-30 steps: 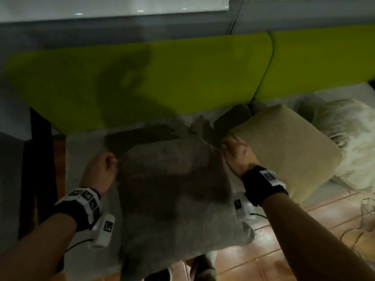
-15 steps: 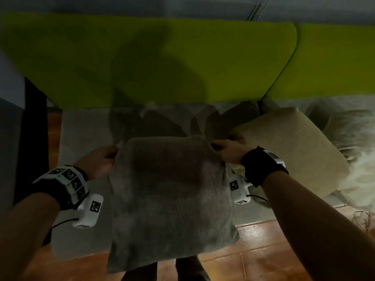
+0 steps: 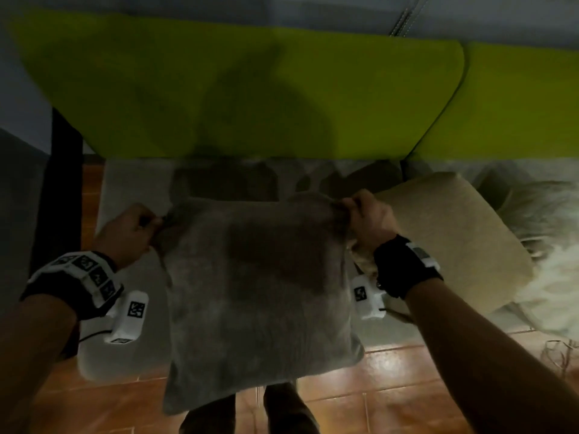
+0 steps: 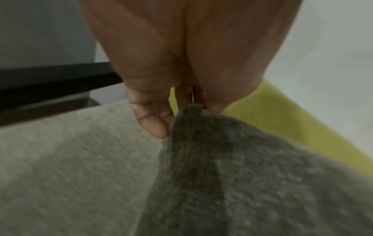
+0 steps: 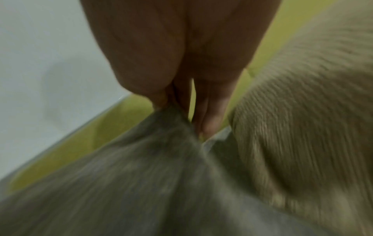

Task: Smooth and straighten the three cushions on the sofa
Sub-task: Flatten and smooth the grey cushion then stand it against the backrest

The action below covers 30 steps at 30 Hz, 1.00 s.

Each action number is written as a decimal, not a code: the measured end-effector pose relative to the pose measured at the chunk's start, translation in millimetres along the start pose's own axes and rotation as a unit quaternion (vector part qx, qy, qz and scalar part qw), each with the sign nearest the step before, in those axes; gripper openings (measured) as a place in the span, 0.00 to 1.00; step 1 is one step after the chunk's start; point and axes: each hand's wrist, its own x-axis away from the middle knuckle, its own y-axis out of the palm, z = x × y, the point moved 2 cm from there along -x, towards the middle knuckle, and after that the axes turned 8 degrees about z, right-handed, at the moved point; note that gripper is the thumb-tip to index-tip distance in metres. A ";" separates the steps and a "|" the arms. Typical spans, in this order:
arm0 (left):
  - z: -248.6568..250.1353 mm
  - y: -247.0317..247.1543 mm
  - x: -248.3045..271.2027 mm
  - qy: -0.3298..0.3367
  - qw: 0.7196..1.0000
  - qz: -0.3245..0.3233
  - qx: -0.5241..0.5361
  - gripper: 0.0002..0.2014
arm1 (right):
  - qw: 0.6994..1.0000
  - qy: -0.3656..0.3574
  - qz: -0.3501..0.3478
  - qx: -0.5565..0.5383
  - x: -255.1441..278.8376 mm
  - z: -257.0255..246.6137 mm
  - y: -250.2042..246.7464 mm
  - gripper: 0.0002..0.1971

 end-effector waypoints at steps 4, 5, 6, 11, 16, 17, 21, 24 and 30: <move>2.7 -1.6 1.6 -0.003 0.997 0.068 0.039 0.07 | 0.986 0.048 0.014 -0.159 10.1 11.2 21.8 0.07; 2.4 -1.7 2.0 0.000 0.997 0.066 0.043 0.07 | 0.980 0.066 -0.029 -0.184 9.3 14.1 27.0 0.10; 0.8 -2.4 2.2 0.001 0.997 0.059 0.043 0.07 | 0.975 0.083 -0.077 -0.192 7.2 16.5 29.2 0.13; -0.4 -6.1 8.1 -0.016 0.994 0.018 0.110 0.13 | 0.997 -0.014 -0.026 -0.075 -5.1 5.0 0.4 0.16; 9.9 -5.6 8.8 -0.016 0.994 -0.068 0.085 0.06 | 0.978 -0.003 0.126 -0.164 1.9 -0.1 2.2 0.20; 10.1 -6.0 7.8 -0.016 0.994 -0.072 0.079 0.06 | 0.978 0.035 0.099 -0.180 1.6 2.4 5.1 0.22; 5.0 -9.9 5.0 0.042 0.997 -0.070 -0.008 0.09 | 0.988 0.098 -0.096 -0.077 -5.5 12.9 6.9 0.15; 2.1 -11.9 7.0 0.038 0.995 -0.078 -0.043 0.11 | 0.998 0.023 -0.017 -0.047 -10.1 9.7 1.4 0.10; 4.6 -12.9 11.0 0.073 0.982 -0.119 -0.124 0.03 | 0.992 -0.008 0.102 -0.076 -6.0 -0.6 15.0 0.09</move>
